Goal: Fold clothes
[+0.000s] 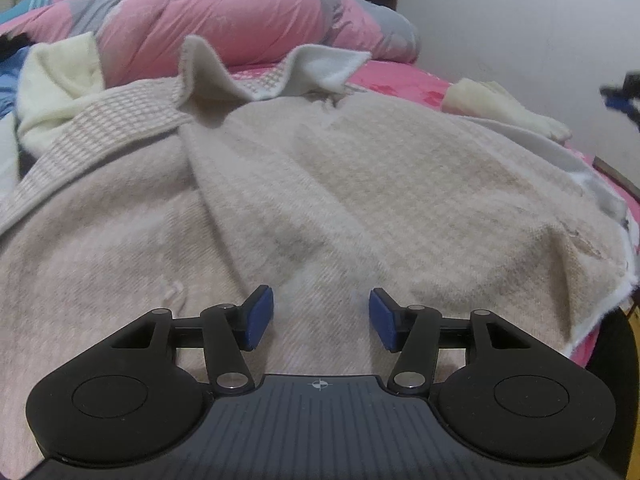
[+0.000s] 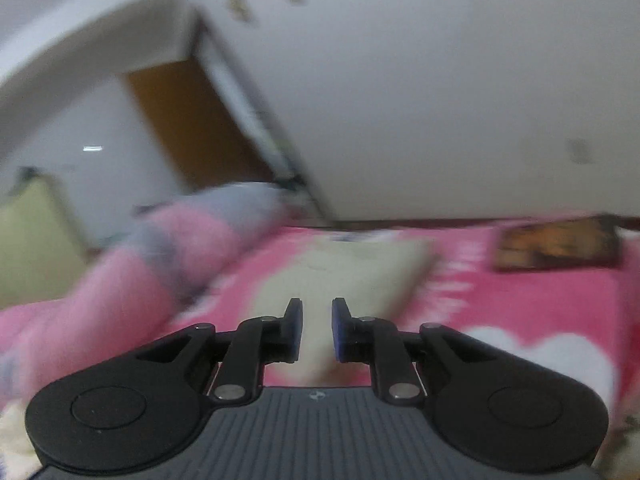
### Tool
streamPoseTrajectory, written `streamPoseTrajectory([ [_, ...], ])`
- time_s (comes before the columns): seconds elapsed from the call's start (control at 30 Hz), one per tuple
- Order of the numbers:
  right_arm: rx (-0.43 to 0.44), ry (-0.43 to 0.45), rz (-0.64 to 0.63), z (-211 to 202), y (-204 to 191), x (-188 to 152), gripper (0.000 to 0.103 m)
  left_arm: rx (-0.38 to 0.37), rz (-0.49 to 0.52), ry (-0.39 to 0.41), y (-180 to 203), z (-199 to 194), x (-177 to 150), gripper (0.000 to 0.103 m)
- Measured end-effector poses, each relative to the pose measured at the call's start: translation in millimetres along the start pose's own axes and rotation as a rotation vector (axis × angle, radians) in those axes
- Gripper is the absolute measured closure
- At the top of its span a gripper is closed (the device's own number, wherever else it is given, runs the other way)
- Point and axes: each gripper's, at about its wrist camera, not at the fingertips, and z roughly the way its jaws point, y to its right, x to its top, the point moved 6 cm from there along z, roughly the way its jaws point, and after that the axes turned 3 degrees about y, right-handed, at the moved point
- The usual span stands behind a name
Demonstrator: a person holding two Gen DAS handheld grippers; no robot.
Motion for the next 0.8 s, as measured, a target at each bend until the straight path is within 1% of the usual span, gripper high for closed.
streamPoseTrajectory([
  [0.07, 0.119, -0.081, -0.048, 2, -37, -18, 0.085, 0.009, -0.029, 0.002, -7, -7, -3, 0.049],
  [0.13, 0.232, -0.205, -0.094, 8, -73, -51, 0.085, 0.030, -0.060, 0.007, -17, -16, -7, 0.048],
  [0.2, 0.339, -0.339, -0.110, 12, -103, -91, 0.085, 0.063, -0.083, 0.007, -26, -24, -10, 0.047],
  [0.27, 0.408, -0.435, -0.129, 11, -126, -131, 0.085, 0.101, -0.108, 0.019, -40, -35, -13, 0.046],
  [0.33, 0.455, -0.520, -0.148, 8, -145, -166, 0.085, 0.145, -0.132, 0.038, -57, -48, -17, 0.046],
  [0.4, 0.468, -0.607, -0.121, 6, -155, -194, 0.085, 0.189, -0.153, 0.058, -76, -60, -21, 0.046],
  [0.43, 0.460, -0.639, -0.106, 3, -157, -206, 0.085, 0.216, -0.165, 0.066, -86, -65, -24, 0.046],
  [0.5, 0.446, -0.677, -0.078, 1, -160, -219, 0.085, 0.269, -0.188, 0.086, -107, -76, -27, 0.046],
  [0.57, 0.451, -0.699, -0.063, -4, -168, -228, 0.085, 0.342, -0.219, 0.111, -132, -88, -31, 0.044],
  [0.63, 0.481, -0.719, -0.068, -15, -184, -231, 0.085, 0.425, -0.249, 0.124, -155, -99, -34, 0.040],
  [0.7, 0.529, -0.744, -0.096, -32, -205, -237, 0.085, 0.504, -0.271, 0.140, -172, -110, -38, 0.040],
  [0.77, 0.597, -0.781, -0.145, -41, -228, -251, 0.085, 0.539, -0.299, 0.175, -184, -122, -42, 0.039],
  [0.8, 0.609, -0.800, -0.165, -41, -233, -259, 0.085, 0.548, -0.318, 0.201, -189, -129, -44, 0.039],
])
